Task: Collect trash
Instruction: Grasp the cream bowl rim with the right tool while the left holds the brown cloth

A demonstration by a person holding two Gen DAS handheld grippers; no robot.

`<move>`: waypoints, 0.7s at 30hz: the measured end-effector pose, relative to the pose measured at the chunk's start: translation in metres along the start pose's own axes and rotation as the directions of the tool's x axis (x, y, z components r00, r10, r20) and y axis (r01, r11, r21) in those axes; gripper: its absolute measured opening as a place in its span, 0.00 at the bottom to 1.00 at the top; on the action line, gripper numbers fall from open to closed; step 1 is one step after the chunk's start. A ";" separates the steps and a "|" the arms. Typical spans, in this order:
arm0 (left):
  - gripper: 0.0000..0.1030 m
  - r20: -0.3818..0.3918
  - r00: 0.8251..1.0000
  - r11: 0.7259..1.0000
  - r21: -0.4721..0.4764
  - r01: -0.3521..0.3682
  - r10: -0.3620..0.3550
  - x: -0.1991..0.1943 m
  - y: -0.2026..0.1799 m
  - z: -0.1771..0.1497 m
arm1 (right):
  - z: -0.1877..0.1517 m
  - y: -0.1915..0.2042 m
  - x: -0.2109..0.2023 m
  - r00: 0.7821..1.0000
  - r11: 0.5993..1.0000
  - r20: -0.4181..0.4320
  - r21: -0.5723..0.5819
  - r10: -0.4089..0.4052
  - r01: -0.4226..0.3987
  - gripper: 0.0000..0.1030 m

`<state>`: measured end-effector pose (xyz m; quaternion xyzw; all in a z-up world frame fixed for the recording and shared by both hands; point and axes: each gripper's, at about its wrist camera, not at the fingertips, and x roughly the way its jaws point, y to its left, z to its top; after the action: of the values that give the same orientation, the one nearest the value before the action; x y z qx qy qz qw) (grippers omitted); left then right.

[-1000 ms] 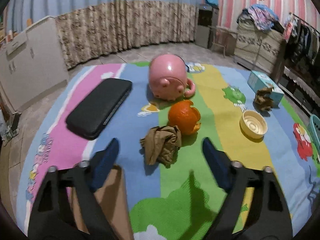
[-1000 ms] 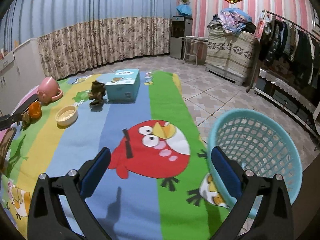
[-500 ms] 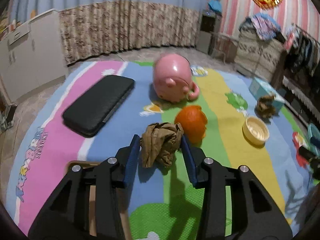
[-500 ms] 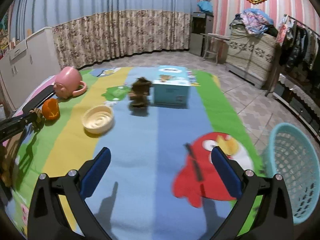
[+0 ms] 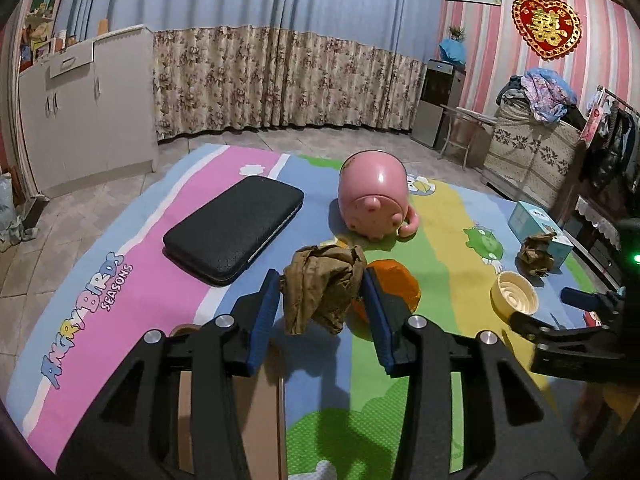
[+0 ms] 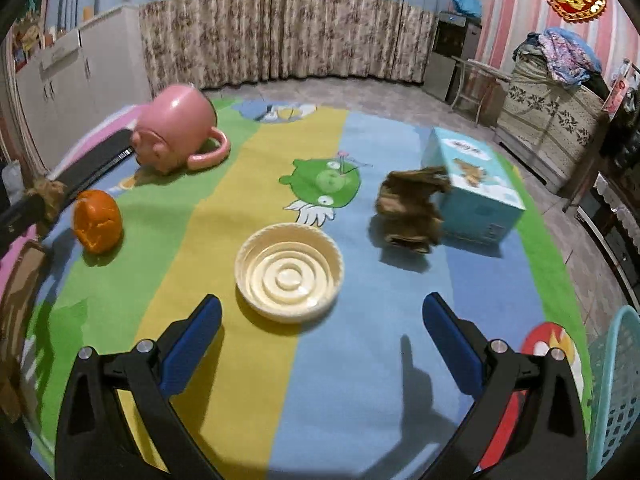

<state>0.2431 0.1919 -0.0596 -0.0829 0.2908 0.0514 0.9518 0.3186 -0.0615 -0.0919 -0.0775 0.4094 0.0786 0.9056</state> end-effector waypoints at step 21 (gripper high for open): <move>0.40 -0.036 0.999 1.000 0.010 0.004 -0.003 0.007 0.004 0.000 | -0.005 -0.038 -0.049 0.994 0.994 0.080 0.071 0.072 -0.078 0.59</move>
<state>0.2482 0.1961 -0.0644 -0.0797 0.3081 0.0469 0.9469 0.2906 -0.1037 -0.0555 -0.0251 0.3795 0.1003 0.9194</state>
